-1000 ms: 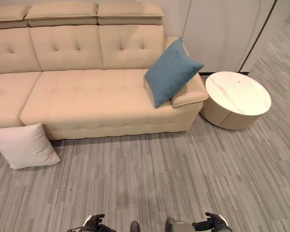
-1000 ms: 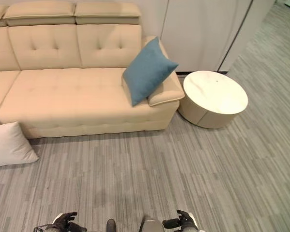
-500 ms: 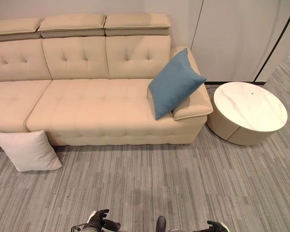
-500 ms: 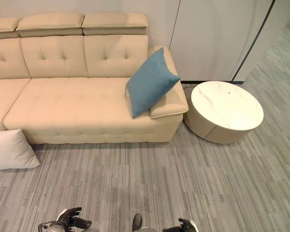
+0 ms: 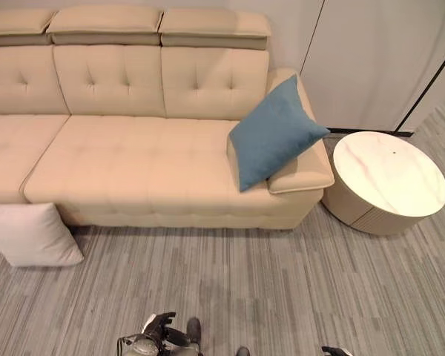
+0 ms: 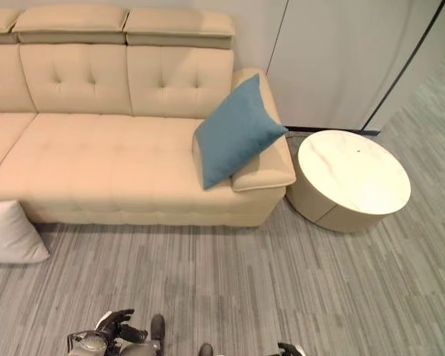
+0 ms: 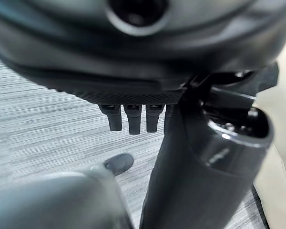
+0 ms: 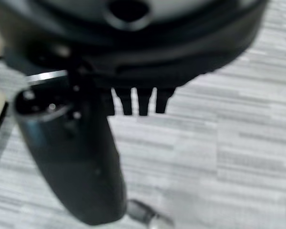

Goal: Pick up all the scattered cushions and arrange them neatly on the sofa.

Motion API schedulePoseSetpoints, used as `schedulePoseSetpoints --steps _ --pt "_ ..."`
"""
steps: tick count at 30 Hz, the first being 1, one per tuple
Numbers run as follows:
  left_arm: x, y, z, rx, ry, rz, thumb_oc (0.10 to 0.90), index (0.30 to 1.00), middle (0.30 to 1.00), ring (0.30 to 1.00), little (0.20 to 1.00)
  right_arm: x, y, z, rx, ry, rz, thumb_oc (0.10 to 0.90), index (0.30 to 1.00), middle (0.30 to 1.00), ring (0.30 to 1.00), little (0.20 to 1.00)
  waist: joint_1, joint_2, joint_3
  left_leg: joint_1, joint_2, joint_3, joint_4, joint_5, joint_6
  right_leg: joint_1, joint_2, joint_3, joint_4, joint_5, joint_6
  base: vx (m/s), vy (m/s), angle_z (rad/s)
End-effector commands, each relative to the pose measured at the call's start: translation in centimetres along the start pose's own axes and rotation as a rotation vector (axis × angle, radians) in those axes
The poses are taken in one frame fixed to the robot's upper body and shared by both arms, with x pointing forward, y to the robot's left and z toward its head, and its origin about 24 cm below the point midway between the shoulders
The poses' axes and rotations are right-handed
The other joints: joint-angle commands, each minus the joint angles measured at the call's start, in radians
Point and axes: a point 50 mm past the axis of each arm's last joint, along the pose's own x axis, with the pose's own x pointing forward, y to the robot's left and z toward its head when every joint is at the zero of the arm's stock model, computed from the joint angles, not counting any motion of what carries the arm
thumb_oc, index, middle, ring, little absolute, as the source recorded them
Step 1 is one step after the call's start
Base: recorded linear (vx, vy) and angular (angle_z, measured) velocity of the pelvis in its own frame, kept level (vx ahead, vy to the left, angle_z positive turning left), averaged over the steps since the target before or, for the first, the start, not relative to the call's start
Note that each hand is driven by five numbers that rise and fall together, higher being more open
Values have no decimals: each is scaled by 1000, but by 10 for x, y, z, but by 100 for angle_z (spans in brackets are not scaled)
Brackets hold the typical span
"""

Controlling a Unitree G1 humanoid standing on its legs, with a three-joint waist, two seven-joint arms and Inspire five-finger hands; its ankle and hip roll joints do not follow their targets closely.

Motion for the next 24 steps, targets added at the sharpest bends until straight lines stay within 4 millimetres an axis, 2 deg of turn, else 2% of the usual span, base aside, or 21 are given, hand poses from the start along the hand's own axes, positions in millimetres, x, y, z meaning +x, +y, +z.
schedulePoseSetpoints --steps 1,4,6,8,9,11,12,14,15,22,23,24 --pt "-5 6 -24 64 59 22 800 900 900 900 900 2 -16 26 -27 -90 -54 800 900 900 900 900 39 -16 5 -4 -37 6 104 -158 23 -127 -111 74 303 84 103 81 106 -6" --pt "-4 11 -20 63 43 37 800 900 900 900 900 2 -16 29 -30 -102 -54 800 900 900 900 900 32 5 13 29 -29 7 88 -168 39 -208 -138 42 440 123 96 152 126 5" --pt "-4 12 -19 62 40 39 800 900 900 900 900 2 -16 29 -33 -104 -54 800 900 900 900 900 29 9 13 49 -30 3 79 -172 40 -221 -140 27 438 115 88 196 33 5" --pt "-3 15 -17 50 38 44 800 900 900 900 900 3 -16 31 -48 -106 -54 800 900 900 900 900 19 7 12 91 -34 -11 41 -181 32 -239 -121 -12 310 81 79 301 -55 5" --pt "-3 16 -17 51 39 43 800 900 900 900 900 3 -16 31 -54 -103 -52 800 900 900 900 900 9 -6 14 110 -45 -23 27 -185 27 -266 -93 -6 208 95 81 209 -73 8" --pt "-3 15 -17 50 39 43 800 900 900 900 900 3 -17 31 -54 -103 -52 800 900 900 900 900 9 -5 16 114 -44 -24 25 -186 26 -262 -92 -7 205 95 81 161 -55 8" --pt "-3 15 -17 55 38 40 800 900 900 900 900 3 -17 30 -60 -98 -53 800 900 900 900 900 -5 -13 19 141 -56 -46 3 -190 20 -297 -65 14 118 133 92 235 -82 9" --pt "-3 15 -18 50 39 39 800 900 900 900 900 3 -17 30 -61 -99 -53 800 900 900 900 900 -9 -15 22 150 -59 -53 -3 -191 15 -299 -58 15 101 138 92 225 -98 16" --pt "-3 13 -20 55 46 33 800 900 900 900 900 3 -16 25 -64 -85 -52 800 900 900 900 900 -14 -20 17 164 -69 -59 7 -215 11 -267 -55 25 51 135 88 155 -87 35" --pt "-3 13 -20 55 46 33 800 900 900 900 900 3 -16 25 -64 -85 -52 800 900 900 900 900 -14 -20 16 163 -69 -59 7 -215 11 -267 -55 25 51 135 88 69 -45 6" --pt "-5 6 -28 43 75 12 800 900 900 900 900 2 -17 16 -38 -60 -53 800 900 900 900 900 -12 -19 -4 173 -56 -66 75 -257 -21 -213 -31 41 30 114 55 433 -334 4" --pt "-5 2 -29 43 77 -4 800 900 900 900 900 2 -18 16 -23 -62 -54 800 900 900 900 900 -16 -25 -1 122 -36 -43 217 -220 -58 -170 -28 38 8 103 36 431 -335 28"
